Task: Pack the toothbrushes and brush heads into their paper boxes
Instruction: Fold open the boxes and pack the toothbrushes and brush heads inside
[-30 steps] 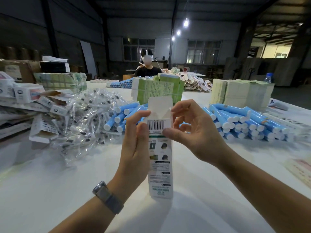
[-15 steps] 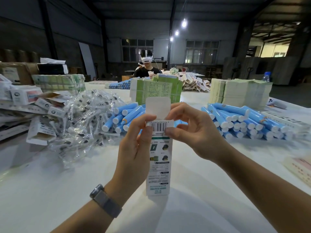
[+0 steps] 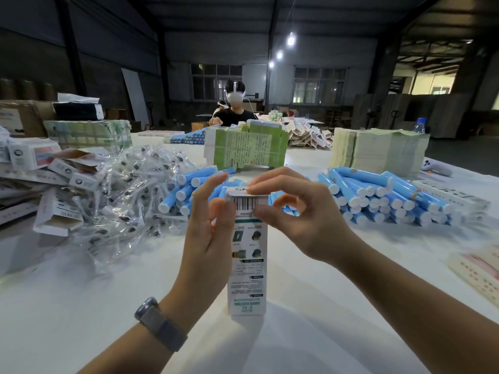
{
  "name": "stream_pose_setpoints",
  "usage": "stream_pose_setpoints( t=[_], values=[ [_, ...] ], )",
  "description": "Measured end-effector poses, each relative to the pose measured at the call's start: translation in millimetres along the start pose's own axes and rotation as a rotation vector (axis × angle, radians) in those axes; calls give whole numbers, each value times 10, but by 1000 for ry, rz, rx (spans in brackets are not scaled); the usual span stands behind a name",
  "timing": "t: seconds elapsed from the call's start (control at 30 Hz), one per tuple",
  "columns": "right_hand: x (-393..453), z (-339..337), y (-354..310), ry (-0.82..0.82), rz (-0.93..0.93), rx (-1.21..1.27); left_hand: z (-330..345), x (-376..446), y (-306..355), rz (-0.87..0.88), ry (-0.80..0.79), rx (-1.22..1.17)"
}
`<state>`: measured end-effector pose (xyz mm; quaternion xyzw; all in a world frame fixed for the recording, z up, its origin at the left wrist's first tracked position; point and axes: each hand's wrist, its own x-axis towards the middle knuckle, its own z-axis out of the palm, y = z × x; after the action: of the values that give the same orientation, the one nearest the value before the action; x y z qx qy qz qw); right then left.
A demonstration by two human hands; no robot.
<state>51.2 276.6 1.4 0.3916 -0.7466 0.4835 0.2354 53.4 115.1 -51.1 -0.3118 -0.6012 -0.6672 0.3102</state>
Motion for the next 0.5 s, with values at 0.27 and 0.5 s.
stream_pose_setpoints(
  t=[0.27, 0.5],
  values=[
    [28, 5, -90, 31, 52, 56, 20, -23, 33, -18, 16, 33],
    [43, 28, -204, 14, 131, 47, 57, -42, 106, -7, 6, -32]
  ],
)
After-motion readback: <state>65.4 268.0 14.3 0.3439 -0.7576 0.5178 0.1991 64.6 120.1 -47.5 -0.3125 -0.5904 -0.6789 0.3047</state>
